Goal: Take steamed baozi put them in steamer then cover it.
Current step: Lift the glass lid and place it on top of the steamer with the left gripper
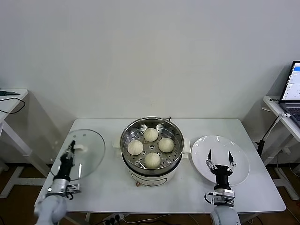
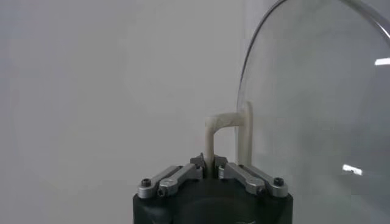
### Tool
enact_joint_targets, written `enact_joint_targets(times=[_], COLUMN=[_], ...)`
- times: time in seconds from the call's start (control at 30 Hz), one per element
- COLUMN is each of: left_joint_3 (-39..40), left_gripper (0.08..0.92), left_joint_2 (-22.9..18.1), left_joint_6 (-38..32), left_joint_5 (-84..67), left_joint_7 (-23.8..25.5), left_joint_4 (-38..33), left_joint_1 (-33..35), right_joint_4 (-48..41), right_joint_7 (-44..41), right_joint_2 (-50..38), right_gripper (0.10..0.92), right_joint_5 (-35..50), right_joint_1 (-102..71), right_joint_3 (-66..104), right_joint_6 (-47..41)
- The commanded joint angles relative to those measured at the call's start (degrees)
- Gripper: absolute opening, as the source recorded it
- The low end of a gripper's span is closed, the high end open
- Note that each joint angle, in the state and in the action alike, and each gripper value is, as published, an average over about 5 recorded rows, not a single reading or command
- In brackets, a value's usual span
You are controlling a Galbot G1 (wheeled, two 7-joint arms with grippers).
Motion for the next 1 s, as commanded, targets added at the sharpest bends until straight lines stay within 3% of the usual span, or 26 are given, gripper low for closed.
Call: enact_joint_targets(times=[0.03, 0.2, 0.43, 0.7, 1.0], left_joint_3=[-3.39, 3.01, 21.66, 40.12, 47.38], left_gripper=[0.187, 0.187, 0.187, 0.187, 0.187], left_joint_2=[3.43, 3.48, 2.54, -1.78, -5.95], left_joint_6=[6.77, 10.96, 20.36, 31.79, 37.48], left_joint_5=[-5.46, -3.35, -1.96, 0.25, 6.37], left_joint_7=[7.06, 11.18, 17.43, 25.11, 31.27], left_joint_4=[-26.41, -34.56, -39.19, -34.48, -26.1], left_joint_1=[3.75, 3.61, -0.1, -7.09, -12.15], right_joint_4=[0.01, -0.11, -0.9, -2.17, -2.96], right_joint_7=[0.0, -0.02, -0.11, -0.1, -0.08], right_joint_2=[0.01, -0.14, -0.24, 0.21, 0.9], right_gripper=[0.823, 0.823, 0.823, 0.823, 0.823], right_joint_5=[0.12, 0.43, 0.84, 0.65, 0.18], right_joint_1=[-0.06, -0.12, -0.08, 0.45, 1.36], right_joint_3=[0.18, 0.47, 0.87, 0.98, 1.07], right_joint_6=[0.07, 0.24, 0.5, 0.78, 0.79])
